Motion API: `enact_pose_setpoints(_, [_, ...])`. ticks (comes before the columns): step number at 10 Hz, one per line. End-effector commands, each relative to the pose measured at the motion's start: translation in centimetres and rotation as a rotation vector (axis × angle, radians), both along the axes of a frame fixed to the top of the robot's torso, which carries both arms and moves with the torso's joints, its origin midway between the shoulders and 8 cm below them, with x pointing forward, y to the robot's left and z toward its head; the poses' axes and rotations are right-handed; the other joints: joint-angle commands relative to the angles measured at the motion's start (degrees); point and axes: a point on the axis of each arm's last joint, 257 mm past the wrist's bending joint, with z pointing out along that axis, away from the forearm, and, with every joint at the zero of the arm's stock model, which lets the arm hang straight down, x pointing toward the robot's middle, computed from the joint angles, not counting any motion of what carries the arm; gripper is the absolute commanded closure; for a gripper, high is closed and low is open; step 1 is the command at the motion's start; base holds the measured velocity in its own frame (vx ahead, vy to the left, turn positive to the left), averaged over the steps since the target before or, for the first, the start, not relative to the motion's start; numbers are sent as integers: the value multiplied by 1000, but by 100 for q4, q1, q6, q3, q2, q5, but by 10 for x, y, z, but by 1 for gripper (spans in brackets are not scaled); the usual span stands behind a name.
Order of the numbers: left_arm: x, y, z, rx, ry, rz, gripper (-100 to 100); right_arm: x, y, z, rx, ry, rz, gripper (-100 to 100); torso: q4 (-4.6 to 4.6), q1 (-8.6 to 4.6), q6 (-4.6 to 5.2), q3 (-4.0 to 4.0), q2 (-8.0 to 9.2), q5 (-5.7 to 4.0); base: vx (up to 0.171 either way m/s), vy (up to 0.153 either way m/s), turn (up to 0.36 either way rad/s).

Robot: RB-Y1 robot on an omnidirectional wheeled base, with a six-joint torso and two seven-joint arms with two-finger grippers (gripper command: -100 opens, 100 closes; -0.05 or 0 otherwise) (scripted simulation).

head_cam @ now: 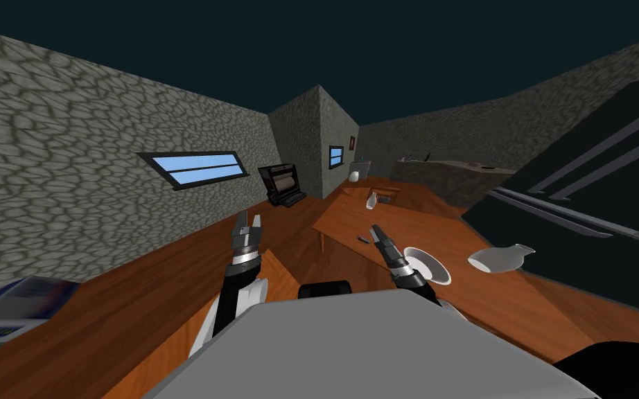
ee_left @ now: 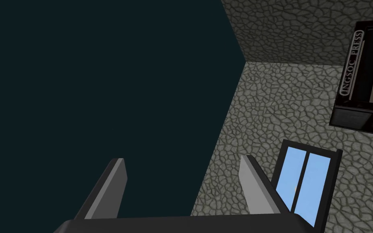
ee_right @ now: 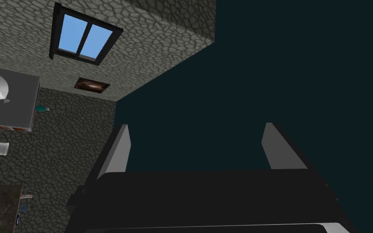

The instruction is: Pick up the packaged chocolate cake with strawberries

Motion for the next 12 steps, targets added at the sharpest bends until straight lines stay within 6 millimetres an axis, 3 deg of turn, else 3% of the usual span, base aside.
enact_pose_setpoints(1, [0, 0, 0, 0, 0, 0, 0, -4, -4, -24, -25, 50, 7, -100, 0, 0, 0, 0, 0, 0, 27, 50, 114])
enact_pose_setpoints(2, [0, 0, 0, 0, 0, 0, 0, -4, -6, -28, -25, 58, 5, -100, 0, -7, 4, 0, 2, -2, 4, 22, -33])
enact_pose_setpoints(4, [0, 0, 0, 0, 0, 0, 0, -25, -11, -89, -100, 221, 23, -100, 2, -14, 0, 5, 10, -3, 20, 57, 331])
enact_pose_setpoints(5, [0, 0, 0, 0, 0, 0, 0, -26, -12, -92, -101, 228, 21, -100, 1, -5, 0, 2, 3, -1, 37, 45, 143])
enact_pose_setpoints(7, [0, 0, 0, 0, 0, 0, 0, -57, -20, -150, -179, 389, 42, -100, 0, -11, 0, -1, -1, -2, 45, 53, 367])
enact_pose_setpoints(8, [0, 0, 0, 0, 0, 0, 0, -60, -23, -156, -180, 404, 37, -100, -1, -8, 0, -3, -5, -2, 44, 36, 145])
enact_pose_setpoints(9, [0, 0, 0, 0, 0, 0, 0, -81, -30, -187, -221, 492, 46, -100, -1, -13, 6, -2, -3, -3, 43, 31, 260])
enact_pose_setpoints(10, [0, 0, 0, 0, 0, 0, 0, -81, -30, -187, -221, 492, 46, -100, 0, -15, 2, -1, -2, -3, 32, 15, 191])
enact_pose_setpoints(12, [0, 0, 0, 0, 0, 0, 0, -128, -44, -238, -302, 654, 67, -100, 1, -20, 1, 1, 2, -3, 47, 26, 388])
